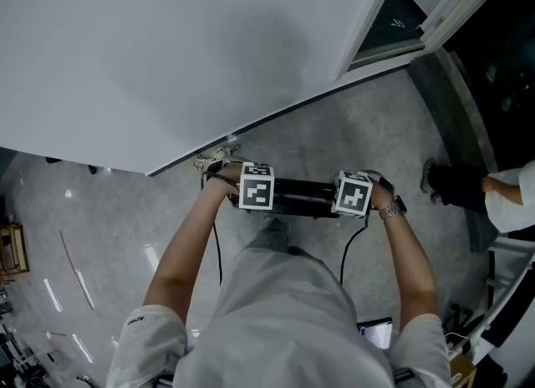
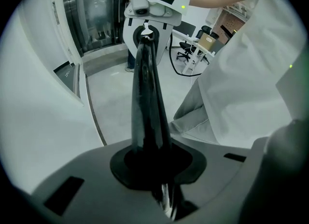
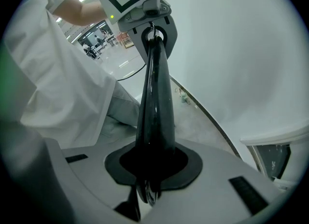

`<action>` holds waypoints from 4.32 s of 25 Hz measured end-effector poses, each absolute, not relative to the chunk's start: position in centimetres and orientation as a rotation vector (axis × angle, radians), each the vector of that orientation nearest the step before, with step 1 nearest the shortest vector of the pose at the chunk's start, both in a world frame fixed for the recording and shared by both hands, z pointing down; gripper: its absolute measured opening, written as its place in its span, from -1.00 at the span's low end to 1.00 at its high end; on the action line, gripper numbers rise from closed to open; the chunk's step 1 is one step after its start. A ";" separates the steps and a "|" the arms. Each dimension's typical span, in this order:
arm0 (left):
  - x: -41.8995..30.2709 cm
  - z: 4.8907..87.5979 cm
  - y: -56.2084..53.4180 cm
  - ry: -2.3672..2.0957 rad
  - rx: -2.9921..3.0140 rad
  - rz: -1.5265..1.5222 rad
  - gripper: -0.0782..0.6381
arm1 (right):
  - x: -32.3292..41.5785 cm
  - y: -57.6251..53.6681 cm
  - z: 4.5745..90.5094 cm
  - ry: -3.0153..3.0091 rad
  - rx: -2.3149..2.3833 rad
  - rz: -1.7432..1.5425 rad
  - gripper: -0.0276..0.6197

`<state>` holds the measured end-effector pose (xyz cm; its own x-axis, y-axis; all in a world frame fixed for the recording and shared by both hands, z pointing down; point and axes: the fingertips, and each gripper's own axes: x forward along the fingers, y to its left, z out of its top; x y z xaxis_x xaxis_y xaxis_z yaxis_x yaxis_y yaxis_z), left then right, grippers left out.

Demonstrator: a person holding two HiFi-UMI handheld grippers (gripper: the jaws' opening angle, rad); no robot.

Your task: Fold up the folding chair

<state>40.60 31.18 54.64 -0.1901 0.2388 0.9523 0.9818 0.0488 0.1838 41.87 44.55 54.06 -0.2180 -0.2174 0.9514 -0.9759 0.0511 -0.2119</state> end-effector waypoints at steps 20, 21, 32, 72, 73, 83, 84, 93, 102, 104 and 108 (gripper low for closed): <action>55.1 54.1 31.0 -1.442 -1.451 -1.285 -0.60 | 59.0 43.7 53.1 -1.606 1.066 1.099 -0.72; 55.9 54.2 30.9 -1.435 -1.460 -1.296 -0.60 | 60.0 43.5 53.1 -1.614 1.053 1.089 -0.72; 66.5 54.4 29.0 -1.340 -1.585 -1.436 -0.60 | 72.3 41.1 53.2 -1.707 0.881 0.973 -0.73; 80.4 54.1 21.1 -0.916 -1.903 -1.421 -0.49 | 88.9 32.3 47.8 -1.534 1.126 0.662 -0.46; 80.7 54.2 21.2 -0.902 -1.900 -1.398 -0.47 | 88.8 32.4 48.0 -1.532 1.125 0.667 -0.46; 83.1 53.2 19.9 -0.763 -1.919 -1.243 -0.26 | 90.4 32.1 48.3 -1.541 1.261 0.662 -0.46; 83.0 52.8 19.9 -0.752 -1.923 -1.228 -0.26 | 90.3 32.2 48.4 -1.546 1.265 0.676 -0.46; 82.2 49.2 20.1 -0.660 -1.931 -1.121 -0.24 | 90.5 32.4 48.4 -1.578 1.366 0.690 -0.44; 83.0 48.1 19.3 -0.544 -1.942 -1.138 -0.24 | 91.6 31.1 48.3 -1.515 1.466 0.701 -0.42; 83.6 47.6 19.2 -0.506 -2.001 -1.118 -0.24 | 91.9 31.2 48.4 -1.496 1.508 0.690 -0.42; 83.7 47.9 19.0 -0.498 -2.022 -1.111 -0.24 | 92.4 30.8 48.5 -1.457 1.594 0.637 -0.39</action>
